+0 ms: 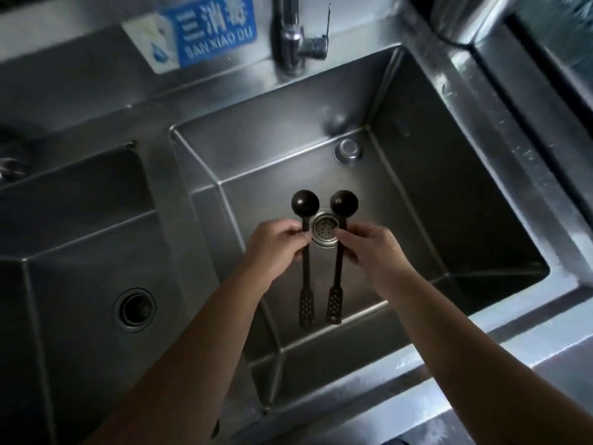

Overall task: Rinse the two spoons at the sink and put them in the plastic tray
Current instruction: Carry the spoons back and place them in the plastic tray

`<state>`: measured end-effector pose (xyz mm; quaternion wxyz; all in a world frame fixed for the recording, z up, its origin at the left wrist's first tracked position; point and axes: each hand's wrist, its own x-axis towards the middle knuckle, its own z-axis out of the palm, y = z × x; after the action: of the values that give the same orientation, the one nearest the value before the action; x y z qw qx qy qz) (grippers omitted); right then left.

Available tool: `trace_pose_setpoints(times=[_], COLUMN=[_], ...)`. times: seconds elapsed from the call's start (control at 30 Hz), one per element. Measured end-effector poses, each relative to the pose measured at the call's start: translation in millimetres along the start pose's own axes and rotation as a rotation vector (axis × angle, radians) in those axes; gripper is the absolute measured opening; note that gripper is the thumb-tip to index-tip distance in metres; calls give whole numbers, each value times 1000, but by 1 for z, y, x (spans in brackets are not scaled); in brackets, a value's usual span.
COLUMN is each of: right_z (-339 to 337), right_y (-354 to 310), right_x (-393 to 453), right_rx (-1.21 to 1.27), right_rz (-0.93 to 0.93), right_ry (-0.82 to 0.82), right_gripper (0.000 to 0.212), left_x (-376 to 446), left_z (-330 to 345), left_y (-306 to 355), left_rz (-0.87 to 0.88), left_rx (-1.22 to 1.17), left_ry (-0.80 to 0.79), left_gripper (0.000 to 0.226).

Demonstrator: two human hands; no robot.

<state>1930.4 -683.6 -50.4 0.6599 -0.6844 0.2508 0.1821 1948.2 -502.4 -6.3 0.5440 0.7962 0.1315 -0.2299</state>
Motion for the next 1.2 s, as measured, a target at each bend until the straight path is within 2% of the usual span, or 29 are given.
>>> trace_pose_setpoints(times=[0.17, 0.27, 0.37, 0.47, 0.6, 0.7, 0.8, 0.9, 1.07, 1.2], right_z=[13, 27, 42, 57, 78, 84, 79, 69, 50, 38], right_y=[-22, -23, -18, -1, 37, 68, 97, 121, 160, 203], right_x=[-84, -135, -191, -249, -320, -369, -417, -466, -552, -623], right_rx=[146, 182, 201, 228, 340, 445, 491, 564, 652, 729], right_rz=[-69, -115, -170, -199, -220, -222, -249, -265, -295, -293], right_ry=[-209, -272, -234, -147, -5, 128, 276, 437, 641, 796], right_gripper=[13, 28, 39, 48, 36, 47, 36, 44, 12, 26], left_x=[-76, -113, -148, -187, -242, -282, -318, -353, -414, -477], left_z=[-38, -56, -73, -84, -89, -80, -61, -34, 22, 70], left_y=[18, 10, -7, -24, -42, -50, -53, -51, -54, -66], left_rz=[117, 192, 274, 333, 352, 341, 359, 419, 494, 554], left_rx=[-109, -92, -3, 17, -5, 17, 91, 206, 318, 404], left_ry=[-116, -133, -197, -296, -451, -577, -718, -842, -1022, -1165], left_gripper=[6, 10, 13, 14, 11, 11, 13, 10, 10, 18])
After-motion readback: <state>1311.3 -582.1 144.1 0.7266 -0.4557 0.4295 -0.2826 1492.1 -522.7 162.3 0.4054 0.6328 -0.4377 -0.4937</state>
